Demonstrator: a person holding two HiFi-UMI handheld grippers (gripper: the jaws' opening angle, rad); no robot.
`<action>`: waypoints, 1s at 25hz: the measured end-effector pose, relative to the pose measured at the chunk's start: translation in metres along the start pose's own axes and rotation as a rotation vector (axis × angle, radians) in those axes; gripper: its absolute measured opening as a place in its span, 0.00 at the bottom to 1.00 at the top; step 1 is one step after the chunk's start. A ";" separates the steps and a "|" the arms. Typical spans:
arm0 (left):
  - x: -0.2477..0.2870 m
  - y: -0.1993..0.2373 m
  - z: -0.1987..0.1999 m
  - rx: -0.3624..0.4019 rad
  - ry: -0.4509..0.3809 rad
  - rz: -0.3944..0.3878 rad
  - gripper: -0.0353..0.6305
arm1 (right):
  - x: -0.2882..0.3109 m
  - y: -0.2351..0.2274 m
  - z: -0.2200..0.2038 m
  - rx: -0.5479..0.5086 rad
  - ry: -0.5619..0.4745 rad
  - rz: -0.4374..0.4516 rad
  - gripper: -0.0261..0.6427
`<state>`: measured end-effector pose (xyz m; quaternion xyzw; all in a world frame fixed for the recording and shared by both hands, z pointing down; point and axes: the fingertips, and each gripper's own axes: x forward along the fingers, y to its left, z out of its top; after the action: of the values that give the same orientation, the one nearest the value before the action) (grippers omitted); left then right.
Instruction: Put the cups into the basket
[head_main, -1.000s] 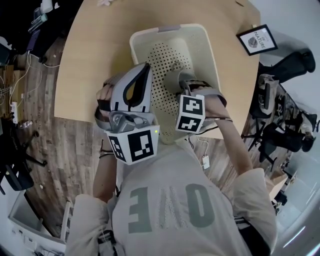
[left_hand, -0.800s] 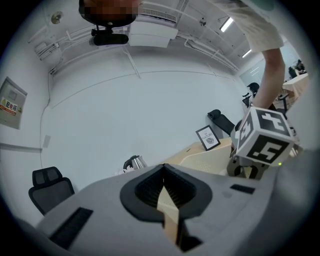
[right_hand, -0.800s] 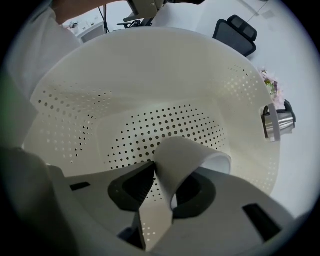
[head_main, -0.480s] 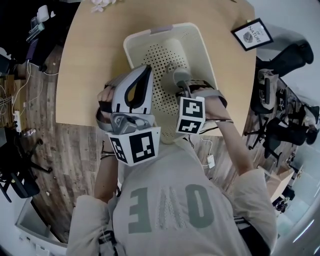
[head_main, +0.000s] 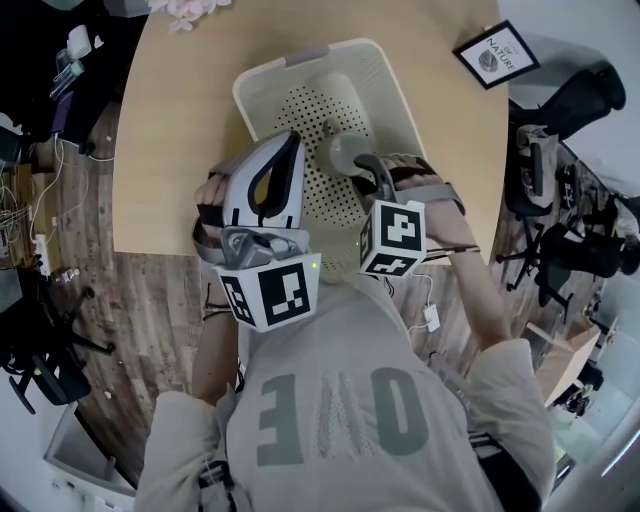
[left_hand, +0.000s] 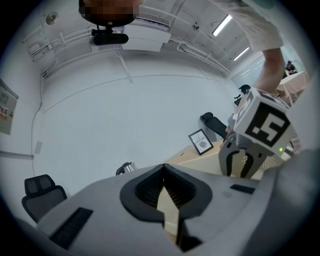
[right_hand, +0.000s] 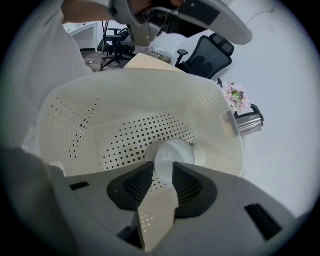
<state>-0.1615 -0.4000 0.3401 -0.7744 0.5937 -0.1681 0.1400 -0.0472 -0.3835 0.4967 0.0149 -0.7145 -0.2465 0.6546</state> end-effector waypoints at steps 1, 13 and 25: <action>0.000 0.000 0.001 0.005 -0.001 -0.001 0.07 | -0.009 -0.005 0.001 0.013 -0.015 -0.024 0.21; 0.028 0.025 0.082 0.184 -0.153 0.008 0.07 | -0.176 -0.143 -0.006 0.463 -0.484 -0.469 0.21; 0.044 0.003 0.128 0.176 -0.178 -0.068 0.07 | -0.284 -0.146 -0.093 1.195 -1.192 -0.895 0.05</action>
<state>-0.0988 -0.4406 0.2276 -0.7907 0.5351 -0.1548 0.2540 0.0368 -0.4452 0.1810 0.4906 -0.8662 -0.0355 -0.0877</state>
